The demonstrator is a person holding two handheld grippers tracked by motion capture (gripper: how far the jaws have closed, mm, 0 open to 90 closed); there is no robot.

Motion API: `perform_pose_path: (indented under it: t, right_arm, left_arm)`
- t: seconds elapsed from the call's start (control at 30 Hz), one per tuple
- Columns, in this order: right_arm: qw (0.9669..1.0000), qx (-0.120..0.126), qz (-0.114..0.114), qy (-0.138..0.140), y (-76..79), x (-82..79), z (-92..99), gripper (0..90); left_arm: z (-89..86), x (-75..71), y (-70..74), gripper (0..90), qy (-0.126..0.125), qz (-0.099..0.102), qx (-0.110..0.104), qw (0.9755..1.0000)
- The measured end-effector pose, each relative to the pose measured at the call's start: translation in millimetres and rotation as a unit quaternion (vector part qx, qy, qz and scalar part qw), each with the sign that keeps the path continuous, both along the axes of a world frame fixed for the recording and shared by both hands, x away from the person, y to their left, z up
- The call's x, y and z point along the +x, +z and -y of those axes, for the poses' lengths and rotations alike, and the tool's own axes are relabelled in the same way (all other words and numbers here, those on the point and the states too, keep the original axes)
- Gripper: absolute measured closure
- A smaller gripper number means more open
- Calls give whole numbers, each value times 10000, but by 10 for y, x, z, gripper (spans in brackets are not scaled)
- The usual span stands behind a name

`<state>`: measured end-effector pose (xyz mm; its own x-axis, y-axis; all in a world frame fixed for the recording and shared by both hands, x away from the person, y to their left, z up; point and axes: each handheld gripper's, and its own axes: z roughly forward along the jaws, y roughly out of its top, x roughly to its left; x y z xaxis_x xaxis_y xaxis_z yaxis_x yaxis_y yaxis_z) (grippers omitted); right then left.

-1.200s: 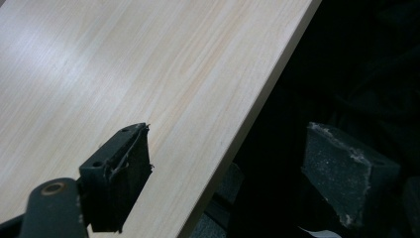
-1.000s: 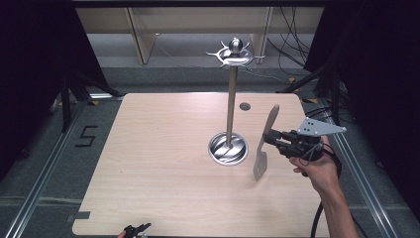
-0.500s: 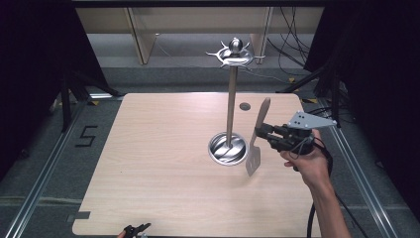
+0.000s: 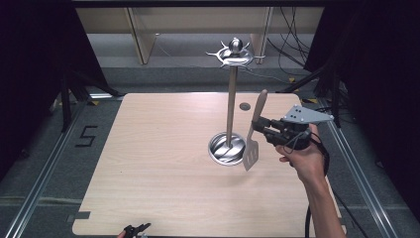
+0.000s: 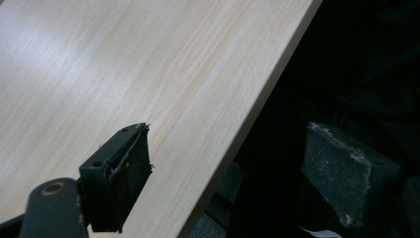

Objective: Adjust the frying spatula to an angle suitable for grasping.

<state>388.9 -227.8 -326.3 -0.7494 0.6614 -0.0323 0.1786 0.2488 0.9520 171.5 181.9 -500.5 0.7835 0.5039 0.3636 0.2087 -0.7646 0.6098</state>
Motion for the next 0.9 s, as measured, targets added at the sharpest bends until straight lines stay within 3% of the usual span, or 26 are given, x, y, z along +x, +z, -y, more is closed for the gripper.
perform_pose_path:
  t: [0.17, 0.2, 0.5, 0.53, 0.6, 0.9]
  right_arm:
    - [9999, -56, 48, -142, 60, -25, -63, 754]
    - [9999, -24, 12, -133, 62, -29, -75, 754]
    - [9999, 34, 4, -142, 93, -40, -112, 754]
    - [9998, -34, 116, -137, 106, -28, -105, 754]
    - [9998, -52, 118, -163, 125, -33, -100, 754]
    - [9997, -56, 97, -228, 316, -15, -184, 754]
  left_arm:
    - [-4, -9, 8, 178, -13, -18, -1, 10000]
    - [-2, -8, 13, 178, 7, 51, 20, 10000]
    - [3, -1, 1, 178, -38, -8, 13, 10000]
    - [5, 2, -2, 178, -7, 27, 10, 10000]
    - [4, 2, 0, 178, -24, 3, 11, 10000]
    - [0, -9, 10, 178, -31, 30, 44, 10000]
